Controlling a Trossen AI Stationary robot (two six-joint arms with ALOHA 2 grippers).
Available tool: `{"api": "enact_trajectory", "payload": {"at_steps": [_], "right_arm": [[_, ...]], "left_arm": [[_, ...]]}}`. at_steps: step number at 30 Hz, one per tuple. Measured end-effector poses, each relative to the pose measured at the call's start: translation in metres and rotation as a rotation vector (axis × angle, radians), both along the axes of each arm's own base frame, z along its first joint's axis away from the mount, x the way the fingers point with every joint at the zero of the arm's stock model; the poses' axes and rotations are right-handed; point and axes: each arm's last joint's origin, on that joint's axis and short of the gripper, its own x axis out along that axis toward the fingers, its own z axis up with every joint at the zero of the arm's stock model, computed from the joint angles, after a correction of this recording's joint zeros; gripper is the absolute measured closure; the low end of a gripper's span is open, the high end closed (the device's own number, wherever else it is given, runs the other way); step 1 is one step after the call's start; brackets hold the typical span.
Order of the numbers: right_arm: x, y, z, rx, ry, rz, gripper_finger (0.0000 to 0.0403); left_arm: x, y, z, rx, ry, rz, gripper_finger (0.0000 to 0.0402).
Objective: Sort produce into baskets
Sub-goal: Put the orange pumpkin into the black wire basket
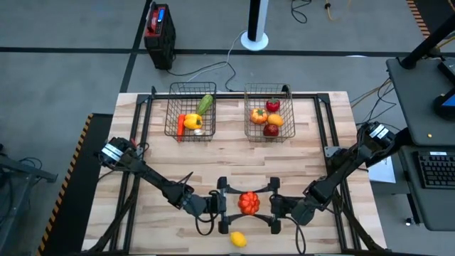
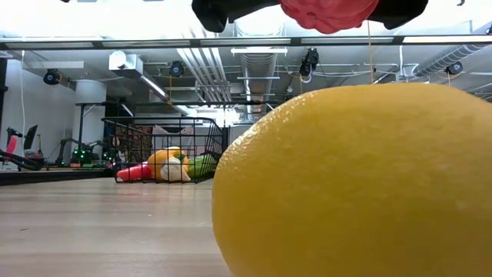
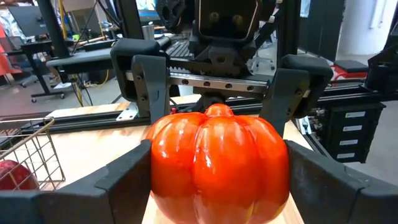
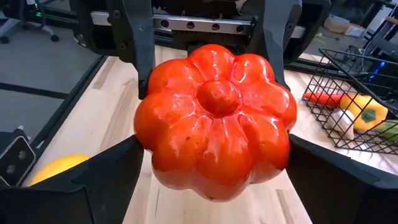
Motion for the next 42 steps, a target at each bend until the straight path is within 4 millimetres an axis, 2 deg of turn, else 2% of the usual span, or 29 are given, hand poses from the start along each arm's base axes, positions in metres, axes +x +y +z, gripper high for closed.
{"api": "enact_trajectory", "payload": {"at_steps": [10,17,23,27,31,34,37,42], "right_arm": [[-0.008,-0.008,0.008,0.081,0.042,-0.040,0.0039],[-0.010,-0.010,0.011,0.072,0.045,-0.050,0.0039],[-0.012,-0.012,0.015,0.079,0.044,-0.056,0.0039],[-0.015,-0.014,0.020,0.119,0.037,-0.067,0.0039],[-0.017,-0.016,0.024,0.139,0.029,-0.070,0.0039],[-0.018,-0.016,0.025,0.156,0.027,-0.071,0.0039],[-0.018,-0.016,0.024,0.159,0.034,-0.075,0.0039],[-0.017,-0.015,0.020,0.161,0.046,-0.081,0.0039]], "left_arm": [[0.000,0.001,0.003,0.011,-0.011,0.011,0.0107],[-0.002,0.002,0.011,0.025,-0.027,0.051,0.0107],[-0.008,0.008,0.027,0.049,-0.042,0.137,0.0107],[-0.016,0.018,0.045,0.149,-0.011,0.273,0.0102],[-0.026,0.036,0.064,0.273,0.050,0.416,0.0105],[-0.034,0.058,0.077,0.296,0.073,0.469,0.0105],[-0.047,0.085,0.086,0.296,0.089,0.522,0.0106],[-0.082,0.139,0.092,0.247,0.182,0.645,0.0106]]}}
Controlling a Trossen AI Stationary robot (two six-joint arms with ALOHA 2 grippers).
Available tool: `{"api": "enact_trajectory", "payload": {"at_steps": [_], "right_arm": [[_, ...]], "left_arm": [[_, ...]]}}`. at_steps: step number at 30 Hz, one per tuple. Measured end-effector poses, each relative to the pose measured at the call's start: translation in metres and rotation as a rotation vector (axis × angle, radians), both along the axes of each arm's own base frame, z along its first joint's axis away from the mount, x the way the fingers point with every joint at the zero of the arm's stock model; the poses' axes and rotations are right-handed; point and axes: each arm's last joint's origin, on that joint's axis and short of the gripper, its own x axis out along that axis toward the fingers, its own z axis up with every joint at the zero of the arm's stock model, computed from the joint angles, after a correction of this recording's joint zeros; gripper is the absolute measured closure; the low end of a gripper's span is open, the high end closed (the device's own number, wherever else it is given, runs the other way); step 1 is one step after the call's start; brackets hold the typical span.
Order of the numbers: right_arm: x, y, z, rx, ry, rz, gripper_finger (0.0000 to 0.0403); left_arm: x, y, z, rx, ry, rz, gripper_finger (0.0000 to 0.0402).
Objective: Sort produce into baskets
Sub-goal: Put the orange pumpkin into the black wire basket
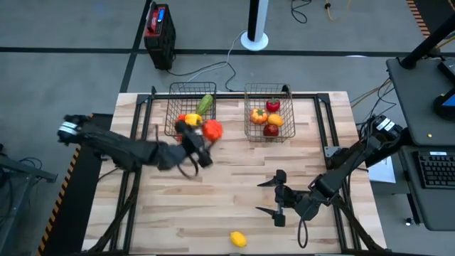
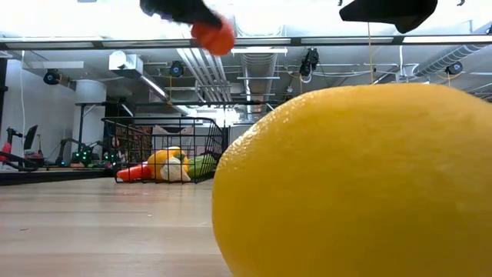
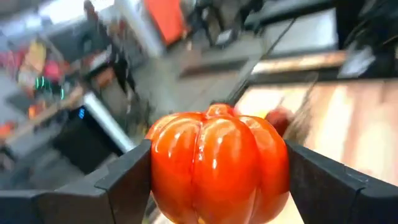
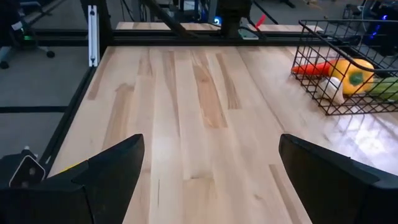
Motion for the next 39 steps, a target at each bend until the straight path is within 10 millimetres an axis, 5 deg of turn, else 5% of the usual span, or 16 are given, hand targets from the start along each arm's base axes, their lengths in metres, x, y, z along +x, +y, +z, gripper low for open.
{"api": "enact_trajectory", "payload": {"at_steps": [6,13,39], "right_arm": [[0.000,0.000,0.000,-0.001,0.000,0.000,0.0039],[0.000,0.000,-0.001,-0.003,0.003,-0.001,0.0039],[0.000,-0.003,-0.005,0.010,0.029,-0.028,0.0039]], "left_arm": [[-0.034,0.064,0.006,-0.182,0.124,0.004,0.0106],[-0.053,0.108,0.017,-0.309,0.340,-0.042,0.0106],[0.017,0.166,-0.010,-0.342,0.800,-0.125,0.0106]]}}
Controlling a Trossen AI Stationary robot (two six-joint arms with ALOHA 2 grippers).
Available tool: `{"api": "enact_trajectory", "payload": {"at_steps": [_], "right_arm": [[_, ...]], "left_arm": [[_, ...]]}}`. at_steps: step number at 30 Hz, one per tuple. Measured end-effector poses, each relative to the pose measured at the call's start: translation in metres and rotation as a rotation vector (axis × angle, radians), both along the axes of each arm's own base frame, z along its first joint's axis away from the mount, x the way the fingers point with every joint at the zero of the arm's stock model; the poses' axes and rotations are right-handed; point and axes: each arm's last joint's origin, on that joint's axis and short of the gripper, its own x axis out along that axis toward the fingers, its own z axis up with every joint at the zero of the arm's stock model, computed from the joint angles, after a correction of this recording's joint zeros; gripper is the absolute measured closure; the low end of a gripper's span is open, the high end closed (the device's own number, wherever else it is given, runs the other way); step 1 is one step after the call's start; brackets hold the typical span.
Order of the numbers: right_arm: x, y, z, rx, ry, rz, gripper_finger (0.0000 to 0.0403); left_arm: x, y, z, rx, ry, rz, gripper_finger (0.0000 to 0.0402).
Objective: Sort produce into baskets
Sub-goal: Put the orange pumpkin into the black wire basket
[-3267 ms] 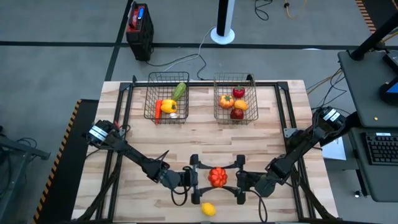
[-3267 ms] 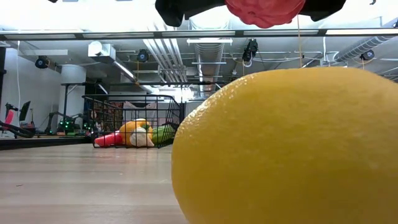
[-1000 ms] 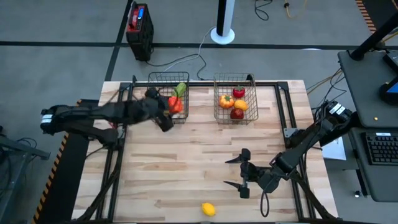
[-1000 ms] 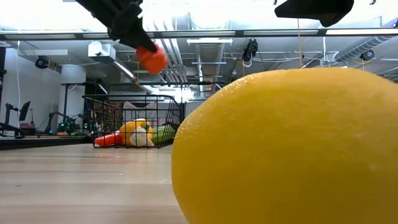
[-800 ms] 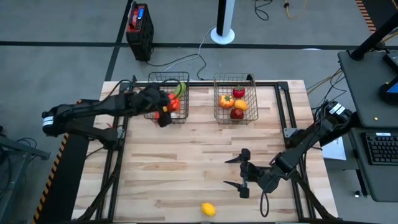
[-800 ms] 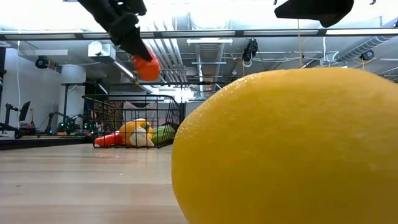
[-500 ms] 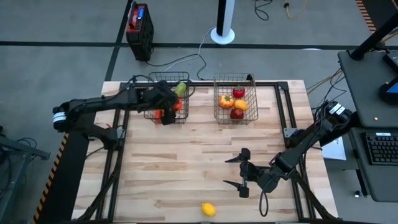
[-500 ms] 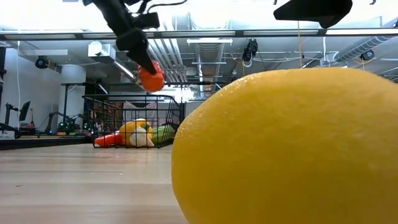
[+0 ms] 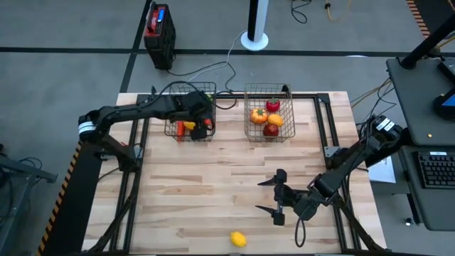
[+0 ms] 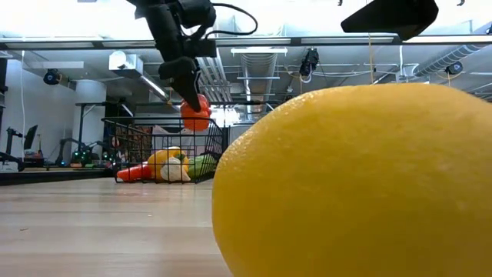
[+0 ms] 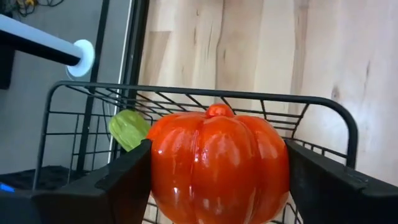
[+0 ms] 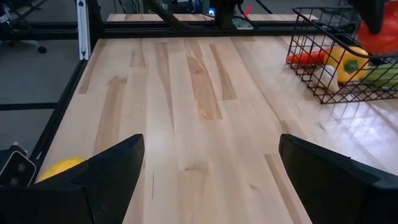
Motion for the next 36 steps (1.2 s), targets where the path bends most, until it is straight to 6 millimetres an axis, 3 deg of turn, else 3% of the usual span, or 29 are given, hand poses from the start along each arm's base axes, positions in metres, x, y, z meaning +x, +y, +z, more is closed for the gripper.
{"api": "enact_trajectory", "payload": {"at_steps": [15,36], "right_arm": [[0.000,0.000,0.000,0.005,0.002,0.002,0.0039],[0.000,0.000,0.000,0.005,0.002,0.003,0.0039]], "left_arm": [[0.000,0.005,-0.017,-0.014,0.055,0.010,0.0080],[0.004,0.007,-0.020,-0.013,0.049,0.013,0.0075]]}}
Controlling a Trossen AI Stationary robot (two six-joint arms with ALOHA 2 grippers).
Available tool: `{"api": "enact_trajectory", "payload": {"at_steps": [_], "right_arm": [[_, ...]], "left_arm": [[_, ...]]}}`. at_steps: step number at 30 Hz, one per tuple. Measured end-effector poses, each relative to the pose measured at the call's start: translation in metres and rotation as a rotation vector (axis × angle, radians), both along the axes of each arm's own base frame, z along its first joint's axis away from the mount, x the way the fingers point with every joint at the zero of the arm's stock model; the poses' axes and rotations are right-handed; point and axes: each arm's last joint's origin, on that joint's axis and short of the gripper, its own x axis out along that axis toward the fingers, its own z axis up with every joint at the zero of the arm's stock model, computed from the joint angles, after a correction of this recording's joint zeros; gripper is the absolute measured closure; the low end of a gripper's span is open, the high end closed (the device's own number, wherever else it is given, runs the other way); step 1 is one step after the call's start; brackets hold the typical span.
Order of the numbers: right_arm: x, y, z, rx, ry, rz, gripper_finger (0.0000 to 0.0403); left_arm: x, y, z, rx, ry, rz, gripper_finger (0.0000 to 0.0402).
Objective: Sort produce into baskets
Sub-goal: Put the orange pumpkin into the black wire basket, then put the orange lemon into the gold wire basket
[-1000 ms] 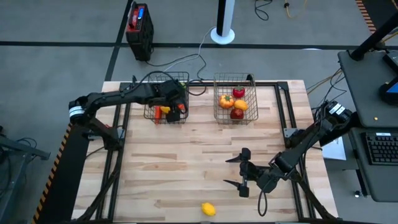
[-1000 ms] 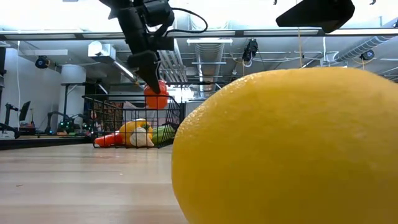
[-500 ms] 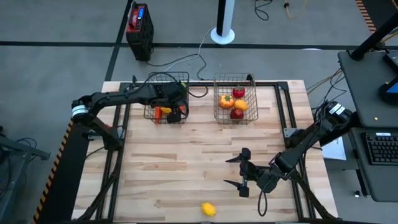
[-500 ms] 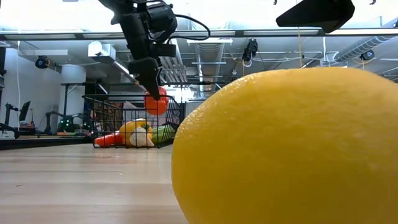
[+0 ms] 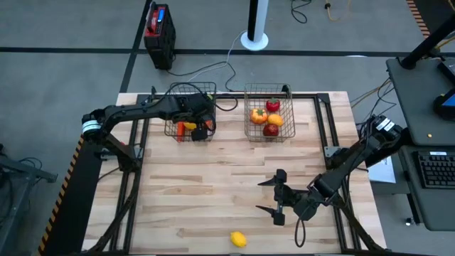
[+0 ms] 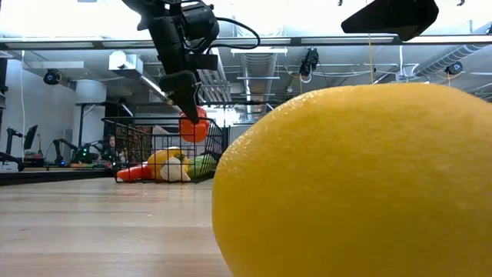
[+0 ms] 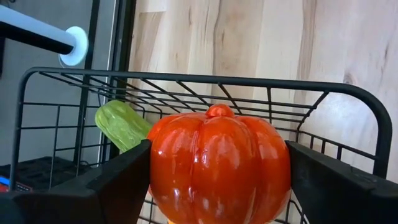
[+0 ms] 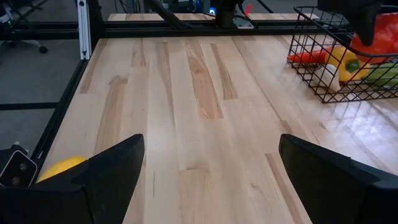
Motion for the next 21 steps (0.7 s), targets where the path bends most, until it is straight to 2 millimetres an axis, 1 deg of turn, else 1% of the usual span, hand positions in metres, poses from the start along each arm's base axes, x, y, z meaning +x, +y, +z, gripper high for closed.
{"api": "enact_trajectory", "payload": {"at_steps": [3,9,14,17,21], "right_arm": [[0.000,0.000,0.000,0.003,0.000,-0.001,0.0039],[0.000,0.000,0.000,0.003,0.000,-0.001,0.0039],[0.000,0.000,0.000,0.003,0.000,-0.001,0.0039],[0.000,0.000,0.000,0.003,0.000,-0.001,0.0039],[0.000,0.000,0.000,0.010,-0.001,-0.004,0.0039]], "left_arm": [[0.000,0.000,0.000,0.016,0.005,0.008,0.0061],[0.000,0.001,0.000,0.046,0.016,0.022,0.0019],[-0.001,0.001,0.002,0.044,0.015,0.025,0.0005],[0.000,0.002,0.011,0.052,-0.010,0.028,0.0004],[0.005,-0.004,0.034,0.029,-0.073,0.040,0.0003]]}}
